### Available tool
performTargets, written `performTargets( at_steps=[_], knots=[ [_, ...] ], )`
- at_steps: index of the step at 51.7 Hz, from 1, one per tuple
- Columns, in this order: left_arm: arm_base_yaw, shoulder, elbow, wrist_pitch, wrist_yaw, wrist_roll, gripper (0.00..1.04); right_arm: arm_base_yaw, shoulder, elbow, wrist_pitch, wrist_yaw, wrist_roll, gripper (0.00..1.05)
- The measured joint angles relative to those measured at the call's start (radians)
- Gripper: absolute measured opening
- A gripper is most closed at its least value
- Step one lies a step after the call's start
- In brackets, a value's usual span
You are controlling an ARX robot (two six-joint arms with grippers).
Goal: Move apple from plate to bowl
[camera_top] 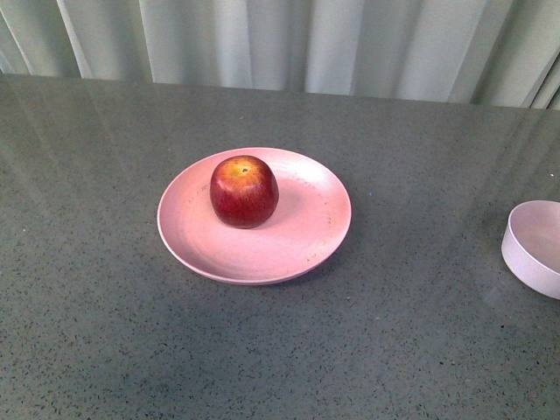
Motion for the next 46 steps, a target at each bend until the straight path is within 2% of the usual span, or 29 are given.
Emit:
performTargets(
  at_steps=[16, 26, 33, 46],
  knots=[
    [0.000, 0.000, 0.000, 0.000, 0.000, 0.000, 0.96, 0.001, 0.023, 0.021, -0.027, -0.009, 0.072, 0.26],
    [0.000, 0.000, 0.000, 0.000, 0.000, 0.000, 0.96, 0.010, 0.007, 0.025, -0.055, -0.023, 0.092, 0.01],
    [0.000, 0.000, 0.000, 0.000, 0.000, 0.000, 0.96, 0.040, -0.021, 0.028, -0.074, -0.031, 0.120, 0.02],
    [0.000, 0.000, 0.000, 0.000, 0.000, 0.000, 0.96, 0.172, -0.043, 0.065, -0.092, -0.023, 0.225, 0.02]
  ],
)
